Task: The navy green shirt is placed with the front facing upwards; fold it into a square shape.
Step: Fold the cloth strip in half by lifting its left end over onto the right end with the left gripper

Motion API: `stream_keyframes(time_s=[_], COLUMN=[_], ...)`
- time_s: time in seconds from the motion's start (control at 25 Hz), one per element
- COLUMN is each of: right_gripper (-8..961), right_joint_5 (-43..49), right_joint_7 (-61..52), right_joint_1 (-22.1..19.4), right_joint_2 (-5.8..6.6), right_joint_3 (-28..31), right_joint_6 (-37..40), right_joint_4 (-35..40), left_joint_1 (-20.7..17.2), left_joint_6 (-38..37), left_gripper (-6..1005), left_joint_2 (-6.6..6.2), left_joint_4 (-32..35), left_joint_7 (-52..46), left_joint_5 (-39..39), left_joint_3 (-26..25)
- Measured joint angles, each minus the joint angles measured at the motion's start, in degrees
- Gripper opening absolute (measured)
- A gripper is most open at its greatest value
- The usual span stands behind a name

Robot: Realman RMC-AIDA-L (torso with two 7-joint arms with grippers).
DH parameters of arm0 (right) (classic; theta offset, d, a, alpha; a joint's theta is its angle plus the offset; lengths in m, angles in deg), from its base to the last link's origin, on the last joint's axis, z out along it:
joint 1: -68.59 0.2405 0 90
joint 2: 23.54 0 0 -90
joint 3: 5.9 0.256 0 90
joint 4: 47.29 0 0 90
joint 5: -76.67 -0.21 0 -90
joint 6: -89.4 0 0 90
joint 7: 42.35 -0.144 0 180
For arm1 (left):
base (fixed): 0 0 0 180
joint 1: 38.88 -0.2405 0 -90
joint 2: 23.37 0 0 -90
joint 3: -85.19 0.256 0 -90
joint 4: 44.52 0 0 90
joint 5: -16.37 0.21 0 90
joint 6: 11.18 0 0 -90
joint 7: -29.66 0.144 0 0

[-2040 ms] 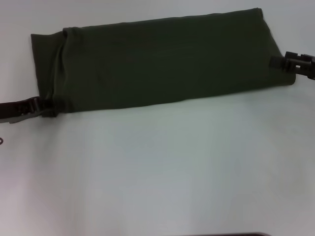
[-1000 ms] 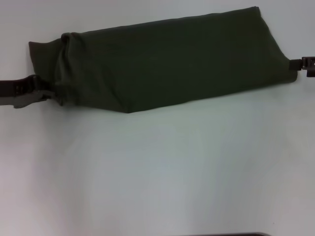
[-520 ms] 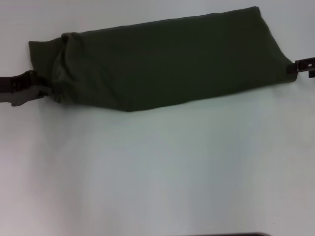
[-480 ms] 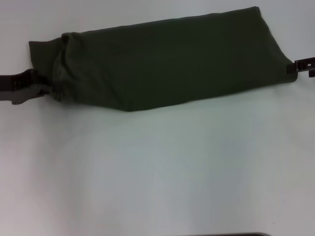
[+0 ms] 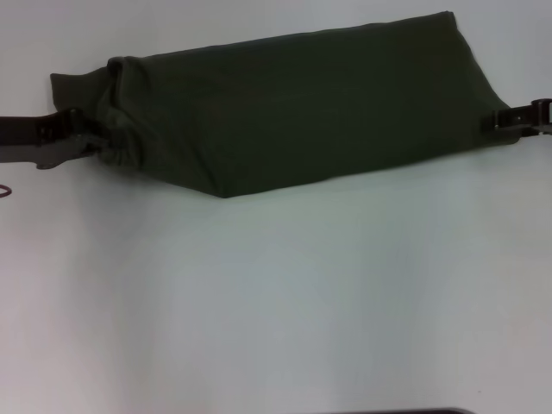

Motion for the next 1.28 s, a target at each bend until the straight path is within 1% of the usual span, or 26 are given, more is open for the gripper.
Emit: stream_keyframes(time_s=[0.28, 0.52, 0.8, 1.04, 1.16, 1.28], right_gripper=[803, 797, 790, 549, 331, 195], right_joint_5=[0.2, -0.2, 0.5, 0.5, 0.6, 0.7], right_joint_7=[0.7, -0.5, -1.7, -1.8, -2.2, -2.5], right_joint_1=[1.4, 1.7, 2.7, 3.0, 3.0, 2.9], right_joint_2=[-0.07, -0.12, 0.36, 1.09, 1.25, 1.34], right_joint_3=[-0.9, -2.4, -2.7, -2.4, -2.4, -2.6], right_joint_6=[-2.6, -2.3, -0.5, 1.6, 2.0, 2.3], right_joint_4=[-3.8, -2.6, -1.9, -1.8, -1.8, -1.8], left_joint_1=[0.1, 0.5, 1.0, 1.4, 1.4, 1.4], left_joint_6=[-0.1, -0.5, -0.6, -0.6, -0.6, -0.6], left_gripper=[17, 16, 17, 16, 16, 16], left_joint_2=[0.07, 0.05, 0.11, -0.15, -0.23, -0.26], left_joint_4=[0.0, -0.2, -0.3, -0.3, -0.3, -0.3], left_joint_7=[-0.1, -0.2, -0.7, -1.2, -1.3, -1.4], left_joint_5=[0.0, 0.0, 0.0, 0.0, 0.2, 0.3], left_joint_3=[-0.1, -0.1, 0.0, 0.1, 0.0, 0.1])
